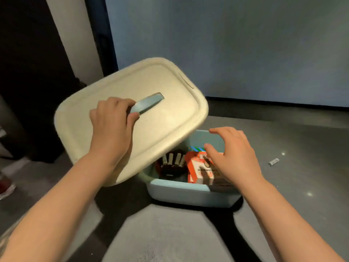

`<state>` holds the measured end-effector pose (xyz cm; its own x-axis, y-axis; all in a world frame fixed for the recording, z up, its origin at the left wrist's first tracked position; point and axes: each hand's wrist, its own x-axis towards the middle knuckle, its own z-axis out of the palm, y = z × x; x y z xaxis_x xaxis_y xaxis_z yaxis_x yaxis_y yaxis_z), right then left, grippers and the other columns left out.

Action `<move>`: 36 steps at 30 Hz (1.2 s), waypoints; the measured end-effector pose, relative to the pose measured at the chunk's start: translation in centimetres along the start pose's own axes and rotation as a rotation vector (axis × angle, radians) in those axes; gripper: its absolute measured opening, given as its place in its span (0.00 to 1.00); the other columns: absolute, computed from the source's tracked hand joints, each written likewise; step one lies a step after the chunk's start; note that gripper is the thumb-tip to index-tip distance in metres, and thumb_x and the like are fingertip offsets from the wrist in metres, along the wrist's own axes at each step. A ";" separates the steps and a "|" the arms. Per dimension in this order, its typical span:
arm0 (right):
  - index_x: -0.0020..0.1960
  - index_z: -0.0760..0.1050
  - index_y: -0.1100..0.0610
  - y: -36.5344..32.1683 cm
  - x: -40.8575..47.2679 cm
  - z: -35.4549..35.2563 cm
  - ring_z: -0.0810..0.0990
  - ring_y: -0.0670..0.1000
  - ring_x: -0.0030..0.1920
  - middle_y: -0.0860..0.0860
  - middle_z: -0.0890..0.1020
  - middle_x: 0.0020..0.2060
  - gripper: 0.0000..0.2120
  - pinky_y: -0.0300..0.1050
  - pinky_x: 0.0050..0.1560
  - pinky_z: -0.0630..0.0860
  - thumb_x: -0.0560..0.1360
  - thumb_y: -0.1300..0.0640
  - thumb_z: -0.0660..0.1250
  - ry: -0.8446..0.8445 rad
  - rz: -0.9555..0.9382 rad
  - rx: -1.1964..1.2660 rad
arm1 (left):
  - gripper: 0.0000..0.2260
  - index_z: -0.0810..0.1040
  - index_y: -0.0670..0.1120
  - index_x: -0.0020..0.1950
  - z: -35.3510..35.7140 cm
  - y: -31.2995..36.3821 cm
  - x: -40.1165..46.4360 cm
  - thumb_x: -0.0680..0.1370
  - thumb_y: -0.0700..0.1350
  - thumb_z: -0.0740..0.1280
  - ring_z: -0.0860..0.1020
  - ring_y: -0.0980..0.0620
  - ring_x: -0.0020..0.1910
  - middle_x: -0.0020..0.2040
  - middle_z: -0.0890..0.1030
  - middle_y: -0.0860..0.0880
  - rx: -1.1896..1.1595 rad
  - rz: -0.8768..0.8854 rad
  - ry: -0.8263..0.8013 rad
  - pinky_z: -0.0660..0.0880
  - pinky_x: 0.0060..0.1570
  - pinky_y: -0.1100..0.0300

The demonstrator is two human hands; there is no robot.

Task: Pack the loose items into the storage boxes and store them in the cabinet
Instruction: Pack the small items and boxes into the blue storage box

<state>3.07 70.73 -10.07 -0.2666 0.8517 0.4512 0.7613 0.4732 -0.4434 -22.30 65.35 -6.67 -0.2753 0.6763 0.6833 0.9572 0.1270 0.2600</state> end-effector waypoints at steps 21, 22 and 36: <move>0.75 0.57 0.47 8.1 -3.6 0.6 0.50 0.48 0.76 0.47 0.56 0.76 0.26 0.49 0.74 0.47 0.79 0.43 0.54 -0.276 0.174 -0.124 | 0.11 0.76 0.53 0.61 12.5 9.3 -4.1 0.79 0.45 0.63 0.70 0.53 0.55 0.58 0.74 0.52 -0.262 0.162 -0.551 0.68 0.54 0.63; 0.75 0.57 0.47 8.2 -3.5 1.0 0.48 0.48 0.76 0.47 0.55 0.76 0.25 0.50 0.75 0.45 0.79 0.43 0.52 -0.285 0.166 -0.144 | 0.12 0.75 0.52 0.62 12.7 9.2 -4.4 0.79 0.45 0.62 0.71 0.52 0.56 0.59 0.74 0.52 -0.267 0.162 -0.557 0.67 0.56 0.62; 0.75 0.58 0.48 8.2 -3.2 1.9 0.46 0.47 0.76 0.48 0.54 0.77 0.25 0.46 0.75 0.44 0.80 0.45 0.52 -0.253 0.164 -0.096 | 0.18 0.65 0.54 0.72 11.9 9.4 -5.4 0.82 0.52 0.54 0.62 0.52 0.72 0.74 0.64 0.53 -0.135 0.154 -0.612 0.53 0.72 0.53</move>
<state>9.03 72.28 -16.66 -0.2646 0.9497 0.1676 0.8555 0.3113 -0.4137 -10.78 71.56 -16.01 0.0026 0.9761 0.2172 0.9512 -0.0695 0.3008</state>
